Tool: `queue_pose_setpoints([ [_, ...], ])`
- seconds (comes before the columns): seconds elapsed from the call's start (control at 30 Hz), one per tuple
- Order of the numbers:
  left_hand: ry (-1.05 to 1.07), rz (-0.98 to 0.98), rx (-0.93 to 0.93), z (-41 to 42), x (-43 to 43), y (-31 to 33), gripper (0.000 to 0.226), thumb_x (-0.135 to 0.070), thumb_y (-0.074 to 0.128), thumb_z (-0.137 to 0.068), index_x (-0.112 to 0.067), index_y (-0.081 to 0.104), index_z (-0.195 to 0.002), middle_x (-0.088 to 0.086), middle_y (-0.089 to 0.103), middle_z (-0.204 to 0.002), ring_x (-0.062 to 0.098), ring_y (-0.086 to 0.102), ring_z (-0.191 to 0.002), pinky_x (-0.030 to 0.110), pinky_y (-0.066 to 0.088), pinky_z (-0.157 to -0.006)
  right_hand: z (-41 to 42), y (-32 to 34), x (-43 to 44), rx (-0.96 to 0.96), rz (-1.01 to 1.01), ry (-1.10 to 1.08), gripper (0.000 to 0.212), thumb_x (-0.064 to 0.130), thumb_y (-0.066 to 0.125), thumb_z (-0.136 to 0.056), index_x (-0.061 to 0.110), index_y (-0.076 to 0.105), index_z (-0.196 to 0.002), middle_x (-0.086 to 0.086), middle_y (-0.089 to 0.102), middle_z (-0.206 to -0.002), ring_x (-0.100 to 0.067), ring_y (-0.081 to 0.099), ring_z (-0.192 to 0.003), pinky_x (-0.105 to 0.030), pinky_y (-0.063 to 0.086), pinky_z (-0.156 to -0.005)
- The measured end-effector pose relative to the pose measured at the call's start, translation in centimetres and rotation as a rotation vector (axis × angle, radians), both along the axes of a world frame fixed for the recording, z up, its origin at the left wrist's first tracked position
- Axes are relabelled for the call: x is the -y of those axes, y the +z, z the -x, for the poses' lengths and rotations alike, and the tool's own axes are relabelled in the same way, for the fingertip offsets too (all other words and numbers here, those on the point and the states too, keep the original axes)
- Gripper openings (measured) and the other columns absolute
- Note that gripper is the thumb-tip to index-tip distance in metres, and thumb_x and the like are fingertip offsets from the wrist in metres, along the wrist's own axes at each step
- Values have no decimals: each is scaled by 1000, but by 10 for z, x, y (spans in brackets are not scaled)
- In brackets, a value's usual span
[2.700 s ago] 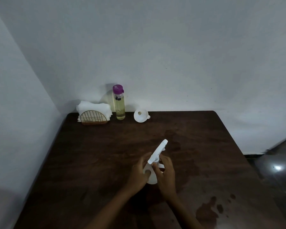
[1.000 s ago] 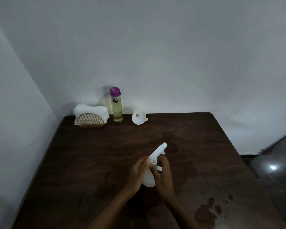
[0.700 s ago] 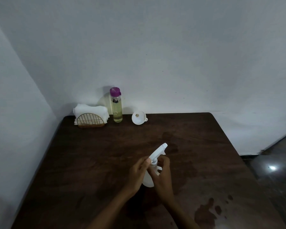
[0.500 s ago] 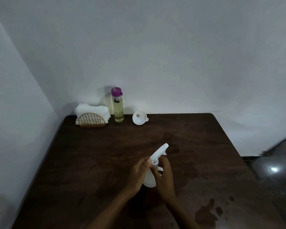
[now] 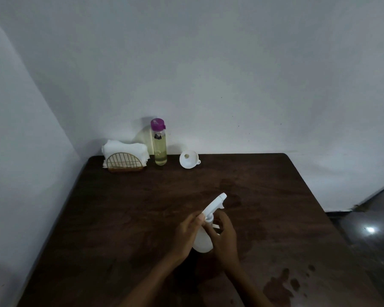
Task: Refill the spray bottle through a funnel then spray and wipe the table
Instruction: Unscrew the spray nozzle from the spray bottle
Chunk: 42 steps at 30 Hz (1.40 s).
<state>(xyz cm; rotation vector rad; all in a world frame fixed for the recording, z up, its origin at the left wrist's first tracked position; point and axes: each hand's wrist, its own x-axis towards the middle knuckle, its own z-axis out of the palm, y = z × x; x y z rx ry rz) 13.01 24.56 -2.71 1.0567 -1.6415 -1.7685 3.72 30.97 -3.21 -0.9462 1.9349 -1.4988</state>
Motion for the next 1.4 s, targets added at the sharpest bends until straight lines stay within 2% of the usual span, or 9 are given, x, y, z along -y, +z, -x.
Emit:
queue_pose_setpoints([
  [0.2,10,-4,-15,0,0,1,18,-32,49,-94,-27,64,-101,-3,68,-106,7,61,-105,17,45,-88,1,-2,-6,18,1,82,35,56,53,-79,32,59,-104,9,60,-100,-9,58,-95,-27,49,-77],
  [0.33,12,-12,6,0,-3,2,16,-32,48,-95,-29,63,-100,-6,68,-103,5,61,-101,16,47,-85,1,3,-4,46,13,1,47,52,70,-69,23,58,-104,10,66,-96,-2,61,-93,-22,50,-80],
  [0.47,21,-5,16,1,-4,5,16,-29,46,-94,-31,62,-97,-7,68,-102,3,61,-100,15,45,-83,1,2,-1,18,2,-9,27,30,72,-80,21,58,-102,8,67,-94,-1,62,-91,-24,51,-78],
  [0.73,33,-24,23,1,-6,10,18,-25,43,-97,-24,61,-97,-16,60,-101,0,56,-97,11,42,-78,-2,0,-5,66,-14,27,49,61,55,-71,26,59,-105,9,65,-98,-3,61,-92,-25,51,-76],
  [0.87,35,-10,23,1,-8,13,15,-32,46,-94,-37,60,-92,-15,66,-95,-12,59,-91,5,44,-71,-2,3,1,27,-28,-48,49,42,74,-70,19,56,-109,9,66,-95,-4,62,-91,-24,51,-79],
  [0.97,35,-11,30,0,-8,13,15,-34,46,-94,-37,60,-93,-16,65,-98,-1,58,-99,13,42,-78,-2,1,2,-15,-23,-46,28,27,72,-79,21,58,-102,8,67,-93,-3,62,-89,-28,52,-80],
  [1.13,59,-12,34,1,-10,15,17,-29,46,-95,-39,56,-86,-19,61,-91,-6,54,-91,11,40,-73,-4,-1,-4,-29,-20,9,24,40,61,-86,28,58,-106,9,62,-103,-5,58,-97,-26,50,-77],
  [1.27,54,4,47,3,-11,15,16,-30,47,-94,-40,58,-87,-19,62,-92,-3,56,-93,12,41,-73,-2,2,-4,-70,-9,37,40,58,48,-78,26,59,-100,9,57,-102,-7,54,-97,-26,47,-78],
  [1.4,52,-1,56,1,-10,13,15,-31,46,-95,-40,57,-91,-18,64,-93,-9,59,-88,7,44,-69,1,6,1,-100,-39,5,34,46,68,-69,21,60,-91,12,56,-99,-11,52,-99,-29,49,-79],
])
